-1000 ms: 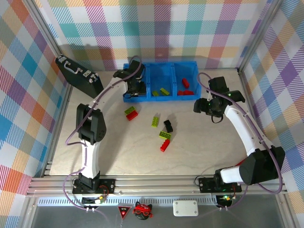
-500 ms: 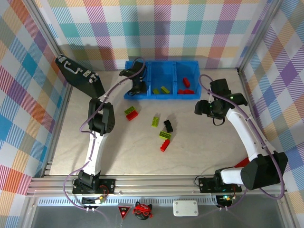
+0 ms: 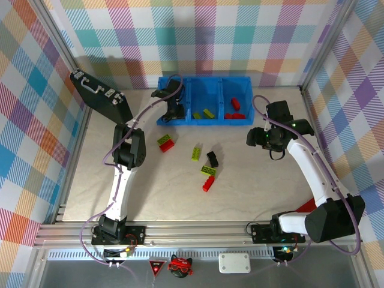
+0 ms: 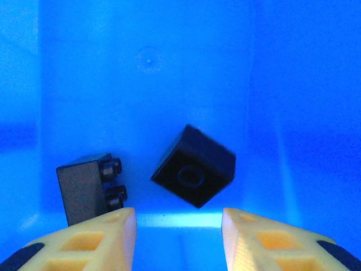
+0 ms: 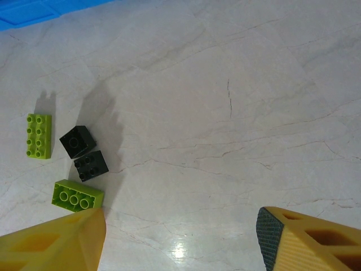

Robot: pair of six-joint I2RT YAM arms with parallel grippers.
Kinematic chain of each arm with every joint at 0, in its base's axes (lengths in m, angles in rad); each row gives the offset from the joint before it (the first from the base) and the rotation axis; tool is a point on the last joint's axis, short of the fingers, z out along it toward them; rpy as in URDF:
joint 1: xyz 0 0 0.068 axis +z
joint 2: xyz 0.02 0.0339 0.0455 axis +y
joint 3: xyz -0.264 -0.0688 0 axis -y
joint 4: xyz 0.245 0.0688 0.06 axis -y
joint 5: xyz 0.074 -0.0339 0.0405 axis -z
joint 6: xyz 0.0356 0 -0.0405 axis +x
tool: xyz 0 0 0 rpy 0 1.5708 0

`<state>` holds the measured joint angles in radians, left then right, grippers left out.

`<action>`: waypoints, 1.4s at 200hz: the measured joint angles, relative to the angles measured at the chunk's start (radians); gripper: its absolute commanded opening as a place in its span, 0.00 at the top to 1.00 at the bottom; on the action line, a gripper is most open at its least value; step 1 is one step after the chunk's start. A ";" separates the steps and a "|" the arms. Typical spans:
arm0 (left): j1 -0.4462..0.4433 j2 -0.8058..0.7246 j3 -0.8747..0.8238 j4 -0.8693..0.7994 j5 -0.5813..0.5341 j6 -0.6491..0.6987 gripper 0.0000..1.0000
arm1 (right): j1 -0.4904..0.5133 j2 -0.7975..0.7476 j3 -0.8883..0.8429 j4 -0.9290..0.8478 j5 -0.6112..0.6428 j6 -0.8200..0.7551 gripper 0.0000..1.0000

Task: Sort the legos into containers by color
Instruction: Place the lego in the container, then pick up the lego from the center of the table.

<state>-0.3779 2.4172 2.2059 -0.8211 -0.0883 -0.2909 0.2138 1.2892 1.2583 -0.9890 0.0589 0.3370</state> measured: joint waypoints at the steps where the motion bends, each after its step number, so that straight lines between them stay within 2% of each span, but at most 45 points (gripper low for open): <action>1: 0.000 0.000 0.000 0.000 0.000 0.000 0.56 | 0.000 0.000 0.000 0.000 0.000 0.000 0.28; 76: -0.010 -0.066 -0.121 0.064 0.013 -0.004 0.56 | 0.000 0.001 -0.001 0.002 -0.020 0.015 0.28; 148: -0.011 -0.090 -0.107 0.011 0.012 -0.003 0.55 | 0.000 0.021 -0.025 0.021 -0.103 0.014 0.31; 207: -0.011 -0.212 -0.120 -0.018 0.022 0.001 0.55 | 0.016 0.058 -0.043 0.047 -0.176 0.022 0.33; 234: -0.011 -0.325 -0.220 -0.012 0.031 0.002 0.55 | 0.048 0.091 -0.043 0.067 -0.184 0.026 0.34; 280: -0.011 -0.528 -0.514 0.042 0.061 -0.007 0.54 | 0.128 0.176 -0.042 0.094 -0.183 0.044 0.35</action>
<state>-0.3893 1.8893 1.6920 -0.7795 -0.0277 -0.2981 0.3420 1.4654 1.2160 -0.8948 -0.1242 0.3809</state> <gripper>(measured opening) 0.456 0.651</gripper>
